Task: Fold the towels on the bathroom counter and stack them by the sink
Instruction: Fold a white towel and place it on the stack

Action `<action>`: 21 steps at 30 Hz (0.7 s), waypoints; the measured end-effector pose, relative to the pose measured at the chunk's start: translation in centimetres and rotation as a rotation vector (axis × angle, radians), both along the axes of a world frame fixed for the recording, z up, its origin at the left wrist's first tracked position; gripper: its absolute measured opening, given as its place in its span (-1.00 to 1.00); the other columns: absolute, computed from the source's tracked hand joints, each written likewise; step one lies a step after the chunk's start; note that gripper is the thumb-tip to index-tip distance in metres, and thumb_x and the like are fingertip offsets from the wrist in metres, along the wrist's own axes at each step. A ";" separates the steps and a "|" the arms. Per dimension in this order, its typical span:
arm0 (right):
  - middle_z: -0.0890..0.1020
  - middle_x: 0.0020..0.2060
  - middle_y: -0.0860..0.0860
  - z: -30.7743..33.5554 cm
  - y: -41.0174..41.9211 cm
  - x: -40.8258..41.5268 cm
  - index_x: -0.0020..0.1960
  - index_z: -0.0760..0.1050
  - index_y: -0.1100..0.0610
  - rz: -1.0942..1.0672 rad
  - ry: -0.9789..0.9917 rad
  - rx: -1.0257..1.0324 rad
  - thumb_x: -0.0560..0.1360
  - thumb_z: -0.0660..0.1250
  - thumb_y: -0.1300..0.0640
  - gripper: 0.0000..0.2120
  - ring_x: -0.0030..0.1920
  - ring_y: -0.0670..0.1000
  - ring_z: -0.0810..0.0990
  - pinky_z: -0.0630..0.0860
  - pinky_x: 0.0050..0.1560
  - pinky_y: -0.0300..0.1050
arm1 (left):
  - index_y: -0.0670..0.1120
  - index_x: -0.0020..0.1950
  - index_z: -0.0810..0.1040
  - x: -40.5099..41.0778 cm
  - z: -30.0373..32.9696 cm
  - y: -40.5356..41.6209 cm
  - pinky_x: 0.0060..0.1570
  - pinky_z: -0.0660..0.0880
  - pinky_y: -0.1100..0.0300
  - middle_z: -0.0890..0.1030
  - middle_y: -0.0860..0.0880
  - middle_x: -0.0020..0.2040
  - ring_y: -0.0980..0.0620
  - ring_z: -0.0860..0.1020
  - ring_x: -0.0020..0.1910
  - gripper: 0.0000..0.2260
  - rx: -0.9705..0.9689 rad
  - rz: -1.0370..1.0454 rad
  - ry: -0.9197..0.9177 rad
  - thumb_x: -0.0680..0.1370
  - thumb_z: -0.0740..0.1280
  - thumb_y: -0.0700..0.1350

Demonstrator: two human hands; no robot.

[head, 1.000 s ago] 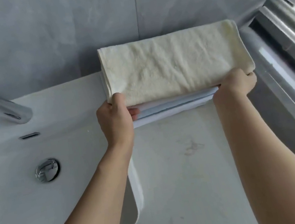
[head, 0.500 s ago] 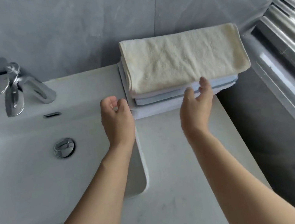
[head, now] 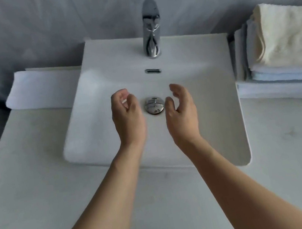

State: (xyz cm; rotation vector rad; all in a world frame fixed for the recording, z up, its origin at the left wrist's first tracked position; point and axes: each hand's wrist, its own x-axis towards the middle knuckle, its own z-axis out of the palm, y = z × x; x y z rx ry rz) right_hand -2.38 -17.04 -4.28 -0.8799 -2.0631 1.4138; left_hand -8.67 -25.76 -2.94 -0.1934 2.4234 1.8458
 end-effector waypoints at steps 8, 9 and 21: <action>0.50 0.25 -0.11 0.8 -15.3 -12.5 0.31 0.43 0.06 0.227 0.050 -0.213 0.57 0.17 0.25 -0.66 0.21 -0.19 0.47 0.35 0.16 -0.45 | -0.05 0.13 0.49 -11.6 -1.2 -14.6 0.17 0.53 -0.01 0.60 -0.11 0.13 -0.10 0.58 0.12 -0.77 0.080 0.227 -0.027 0.50 0.21 -0.10; 0.53 0.23 -0.11 0.9 -16.8 -14.2 0.29 0.46 0.06 0.242 0.040 -0.274 0.56 0.17 0.26 -0.66 0.19 -0.19 0.49 0.36 0.16 -0.44 | -0.03 0.10 0.50 -13.2 -1.3 -16.2 0.20 0.52 -0.04 0.60 -0.11 0.12 -0.11 0.57 0.12 -0.78 0.097 0.275 -0.055 0.47 0.21 -0.09; 0.35 0.33 0.16 -3.9 -23.5 -30.4 0.45 0.25 0.17 -0.328 -0.385 -1.435 0.58 0.22 0.14 -0.54 0.19 0.15 0.43 0.36 0.35 0.08 | -0.05 -0.27 0.27 -28.6 -7.5 -27.9 -0.32 0.25 0.15 0.29 -0.01 -0.36 0.00 0.28 -0.36 -0.86 0.275 0.515 -0.495 0.44 0.17 -0.24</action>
